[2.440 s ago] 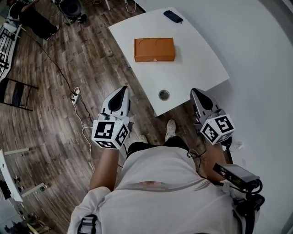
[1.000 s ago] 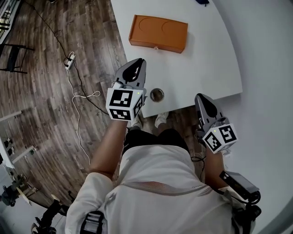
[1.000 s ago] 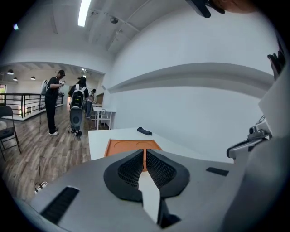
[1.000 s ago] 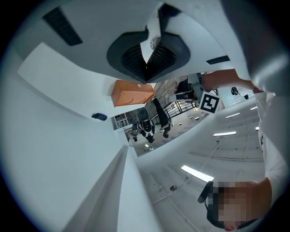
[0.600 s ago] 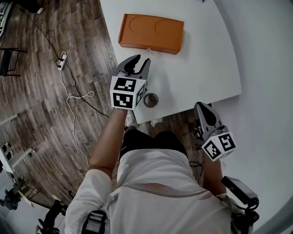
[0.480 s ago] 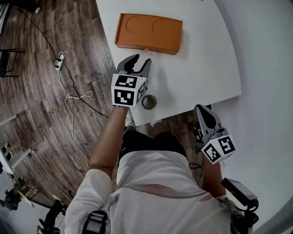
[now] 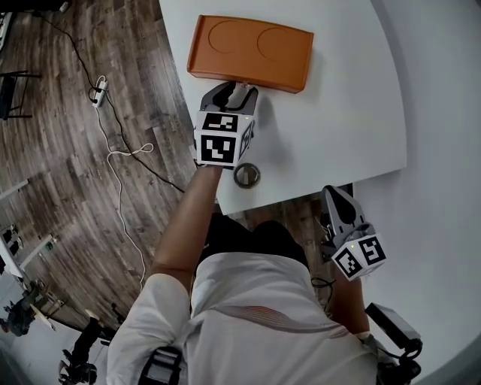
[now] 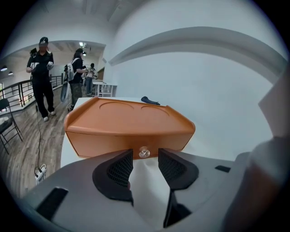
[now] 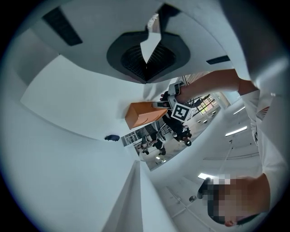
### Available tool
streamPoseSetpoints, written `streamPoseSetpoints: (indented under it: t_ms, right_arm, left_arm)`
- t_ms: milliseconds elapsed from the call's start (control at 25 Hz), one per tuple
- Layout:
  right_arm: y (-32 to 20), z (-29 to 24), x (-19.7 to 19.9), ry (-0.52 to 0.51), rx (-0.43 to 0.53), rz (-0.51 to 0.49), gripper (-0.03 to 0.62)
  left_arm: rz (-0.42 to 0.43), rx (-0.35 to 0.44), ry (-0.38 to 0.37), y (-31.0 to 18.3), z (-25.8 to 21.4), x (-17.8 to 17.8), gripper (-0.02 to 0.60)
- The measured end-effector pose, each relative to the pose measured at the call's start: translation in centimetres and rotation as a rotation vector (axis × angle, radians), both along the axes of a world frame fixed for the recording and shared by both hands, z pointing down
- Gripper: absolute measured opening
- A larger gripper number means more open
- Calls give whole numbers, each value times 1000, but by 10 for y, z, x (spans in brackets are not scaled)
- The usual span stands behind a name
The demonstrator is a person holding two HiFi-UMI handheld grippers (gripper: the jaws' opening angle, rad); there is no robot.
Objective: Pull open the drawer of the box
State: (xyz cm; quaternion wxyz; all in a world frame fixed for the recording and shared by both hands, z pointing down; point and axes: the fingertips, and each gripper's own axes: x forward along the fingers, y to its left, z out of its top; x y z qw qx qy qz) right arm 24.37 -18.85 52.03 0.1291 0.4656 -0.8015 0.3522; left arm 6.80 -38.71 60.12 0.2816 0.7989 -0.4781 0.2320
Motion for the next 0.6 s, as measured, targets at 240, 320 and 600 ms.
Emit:
streamPoseSetpoints:
  t_ms: [240,320,600]
  right_arm:
    - [-5,-2,7,3,-9,13,3]
    - [-2,-1,9,-1,-13,18,3]
    - [-2,4,9,-6,-22,13,3]
  left_arm:
    - [-15,-33,3,-4,1,2,173]
    - [-18,-31,-2,-2,1,3,147]
    - [-29,-41,-7,-5,7,4,101]
